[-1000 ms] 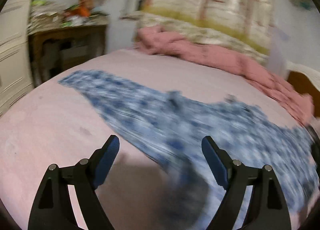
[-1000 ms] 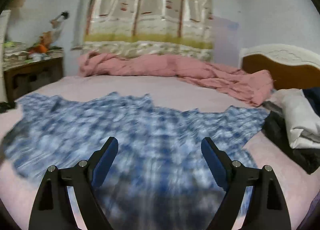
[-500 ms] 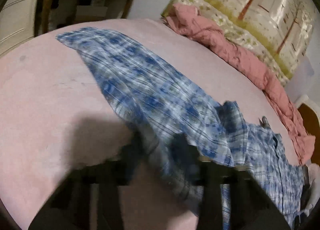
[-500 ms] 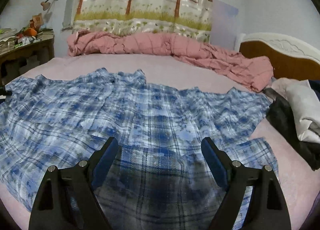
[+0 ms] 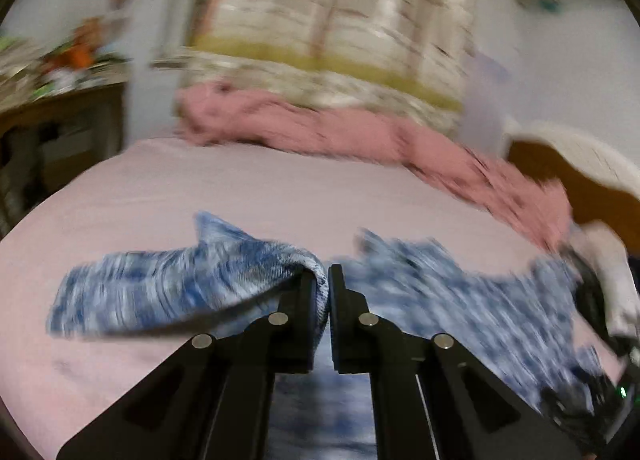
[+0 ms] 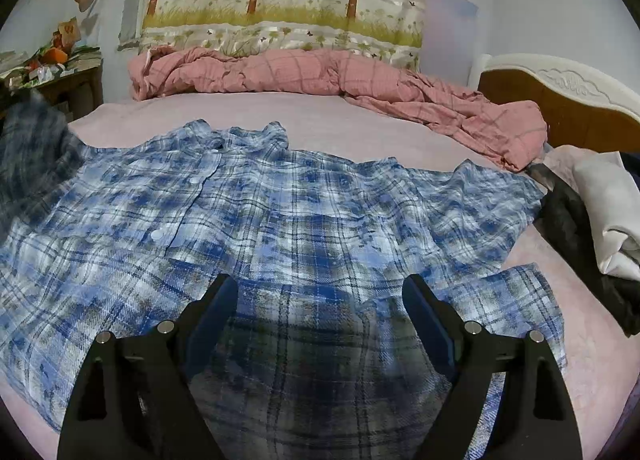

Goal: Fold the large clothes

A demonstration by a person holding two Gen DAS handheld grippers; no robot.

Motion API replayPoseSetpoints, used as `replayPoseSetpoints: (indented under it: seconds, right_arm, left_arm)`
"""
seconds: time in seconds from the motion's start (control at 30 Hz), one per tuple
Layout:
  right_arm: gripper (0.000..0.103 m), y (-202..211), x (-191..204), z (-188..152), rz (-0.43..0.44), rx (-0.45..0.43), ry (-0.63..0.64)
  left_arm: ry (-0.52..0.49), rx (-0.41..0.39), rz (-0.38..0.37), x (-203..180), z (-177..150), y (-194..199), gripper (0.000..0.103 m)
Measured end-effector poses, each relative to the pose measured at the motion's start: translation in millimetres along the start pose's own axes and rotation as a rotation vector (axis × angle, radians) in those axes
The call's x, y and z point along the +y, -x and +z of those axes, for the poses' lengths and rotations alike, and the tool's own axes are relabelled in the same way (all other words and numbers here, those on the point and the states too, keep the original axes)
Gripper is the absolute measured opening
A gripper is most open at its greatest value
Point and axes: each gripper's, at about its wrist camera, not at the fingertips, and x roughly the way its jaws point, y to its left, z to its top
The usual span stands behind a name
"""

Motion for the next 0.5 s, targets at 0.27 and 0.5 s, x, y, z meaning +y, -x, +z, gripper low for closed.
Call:
replayPoseSetpoints:
  seconds: [0.27,0.5]
  right_arm:
    - [0.087,-0.2,-3.7,0.0,0.007,0.001,-0.012]
    - [0.087,-1.4,-4.6,-0.6,0.017,0.009,-0.019]
  left_arm:
    - [-0.106,0.280,-0.171,-89.2,-90.9,-51.0,0.006]
    - [-0.018,0.344,-0.173,-67.0,-109.7,-66.6,0.022]
